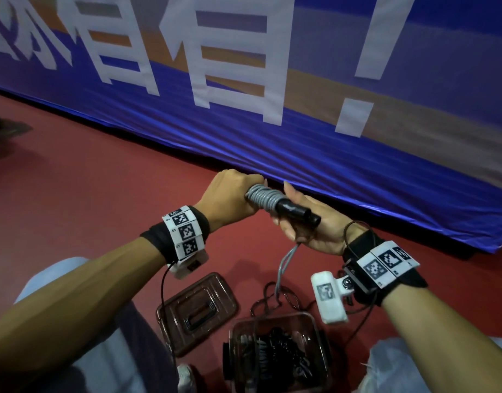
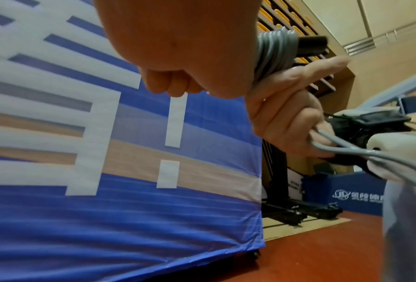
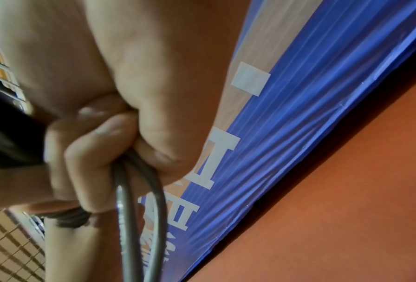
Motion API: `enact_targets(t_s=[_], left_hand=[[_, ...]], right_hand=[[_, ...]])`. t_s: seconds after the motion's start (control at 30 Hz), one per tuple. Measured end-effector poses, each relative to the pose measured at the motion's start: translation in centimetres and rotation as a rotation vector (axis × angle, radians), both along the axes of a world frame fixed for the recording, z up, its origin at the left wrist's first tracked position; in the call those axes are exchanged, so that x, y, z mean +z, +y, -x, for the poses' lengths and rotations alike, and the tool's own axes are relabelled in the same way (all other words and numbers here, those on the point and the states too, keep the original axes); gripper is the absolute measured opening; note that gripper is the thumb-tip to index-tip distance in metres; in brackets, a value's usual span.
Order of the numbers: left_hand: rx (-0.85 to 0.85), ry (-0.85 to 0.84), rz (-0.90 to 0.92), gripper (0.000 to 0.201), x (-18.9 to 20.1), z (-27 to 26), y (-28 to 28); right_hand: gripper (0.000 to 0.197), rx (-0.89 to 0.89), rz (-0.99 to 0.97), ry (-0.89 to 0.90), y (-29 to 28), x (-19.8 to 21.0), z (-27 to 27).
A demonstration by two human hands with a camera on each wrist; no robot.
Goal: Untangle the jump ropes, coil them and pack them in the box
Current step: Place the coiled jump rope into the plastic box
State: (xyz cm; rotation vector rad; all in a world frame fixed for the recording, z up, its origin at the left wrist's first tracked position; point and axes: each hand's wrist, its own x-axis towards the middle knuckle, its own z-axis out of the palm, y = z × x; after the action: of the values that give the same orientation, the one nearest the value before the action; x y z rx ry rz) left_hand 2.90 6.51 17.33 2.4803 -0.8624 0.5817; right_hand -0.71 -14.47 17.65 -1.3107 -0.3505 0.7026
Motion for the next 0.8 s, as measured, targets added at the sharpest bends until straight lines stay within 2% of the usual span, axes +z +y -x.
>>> enact_targets(t_s=[0.1, 0.2, 0.27, 0.37, 0.43, 0.53, 0.63, 0.7, 0.8], left_hand=[[0.093, 0.144, 0.027, 0.021, -0.3, 0.3, -0.8], [0.224, 0.295, 0.059, 0.028, 0.1, 0.4, -1.3], [0.315, 0.350, 0.036, 0.031, 0.3, 0.4, -1.6], [0.446, 0.332, -0.122, 0.027, -0.3, 0.5, -1.9], [0.503, 0.326, -0.256, 0.018, -1.3, 0.5, -2.2], [0.539, 0.379, -0.439, 0.023, -2.8, 0.6, -2.8], [0.555, 0.425, -0.520, 0.025, -3.0, 0.5, -3.3], [0.553, 0.434, -0.570, 0.025, -2.7, 0.4, -3.4], [0.510, 0.473, -0.639, 0.024, -2.6, 0.4, -3.1]], right_hand=[[0.063, -0.063, -0.151, 0.094, 0.4, -0.6, -0.1], [0.053, -0.220, -0.289, 0.199, 1.6, -1.1, -0.2], [0.050, -0.325, -0.311, 0.236, 2.7, -1.4, -0.3], [0.047, -0.430, -0.257, 0.311, 3.3, -2.4, -0.6], [0.039, -0.480, -0.170, 0.425, 3.3, -3.1, -0.7], [0.031, -0.528, 0.012, 0.510, 3.5, -3.5, -0.5], [0.026, -0.512, 0.366, 0.330, 3.5, -3.3, -0.5], [0.025, -0.490, 0.647, 0.096, 2.8, -3.3, -0.7], [0.023, -0.406, 1.031, -0.361, 1.3, -3.4, -0.7]])
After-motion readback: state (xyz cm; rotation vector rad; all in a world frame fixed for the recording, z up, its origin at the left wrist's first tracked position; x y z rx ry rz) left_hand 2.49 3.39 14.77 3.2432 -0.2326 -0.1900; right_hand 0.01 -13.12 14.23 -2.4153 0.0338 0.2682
